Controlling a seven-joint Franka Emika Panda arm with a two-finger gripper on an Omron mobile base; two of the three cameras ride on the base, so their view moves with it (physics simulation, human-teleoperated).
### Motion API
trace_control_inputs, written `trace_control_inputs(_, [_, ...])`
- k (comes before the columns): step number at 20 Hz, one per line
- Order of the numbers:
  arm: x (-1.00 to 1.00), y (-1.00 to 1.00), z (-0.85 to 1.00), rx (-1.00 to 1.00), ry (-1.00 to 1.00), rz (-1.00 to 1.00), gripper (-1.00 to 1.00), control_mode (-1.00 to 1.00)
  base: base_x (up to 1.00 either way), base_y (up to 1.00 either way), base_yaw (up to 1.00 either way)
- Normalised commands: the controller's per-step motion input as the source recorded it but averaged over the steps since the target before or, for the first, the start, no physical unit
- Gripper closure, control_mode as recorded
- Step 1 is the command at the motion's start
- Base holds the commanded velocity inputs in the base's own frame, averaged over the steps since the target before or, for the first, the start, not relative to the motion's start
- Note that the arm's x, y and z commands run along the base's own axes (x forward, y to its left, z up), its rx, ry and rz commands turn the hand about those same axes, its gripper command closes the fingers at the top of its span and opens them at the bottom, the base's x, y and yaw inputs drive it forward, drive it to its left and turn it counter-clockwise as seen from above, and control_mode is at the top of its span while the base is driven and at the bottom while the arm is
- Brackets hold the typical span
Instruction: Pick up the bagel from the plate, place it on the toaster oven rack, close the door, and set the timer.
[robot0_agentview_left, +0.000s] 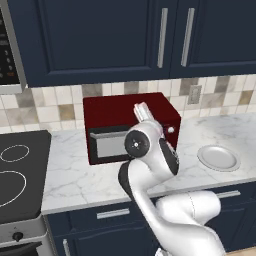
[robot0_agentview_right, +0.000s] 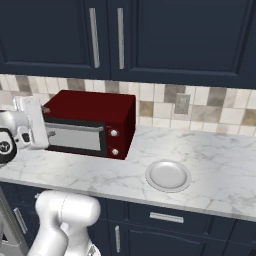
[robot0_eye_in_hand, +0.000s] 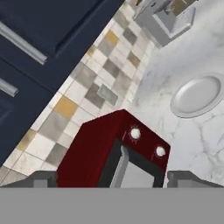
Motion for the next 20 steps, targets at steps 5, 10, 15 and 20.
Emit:
trace_control_inputs(5, [-0.06,-0.77,0.0,0.0,0.27,0.16,-1.0,-1.0,0.0,0.0,0.0])
trace_control_inputs(10, [0.0,-0.64,0.0,0.0,0.34,0.14,-1.0,-1.0,0.0,0.0,0.0])
trace_control_inputs(15, [0.0,-0.42,0.0,0.0,0.39,0.18,-1.0,-1.0,0.0,0.0,0.0])
trace_control_inputs(20, [0.0,-0.28,-0.29,-0.01,0.27,0.38,-1.0,-1.0,0.0,0.0,0.0])
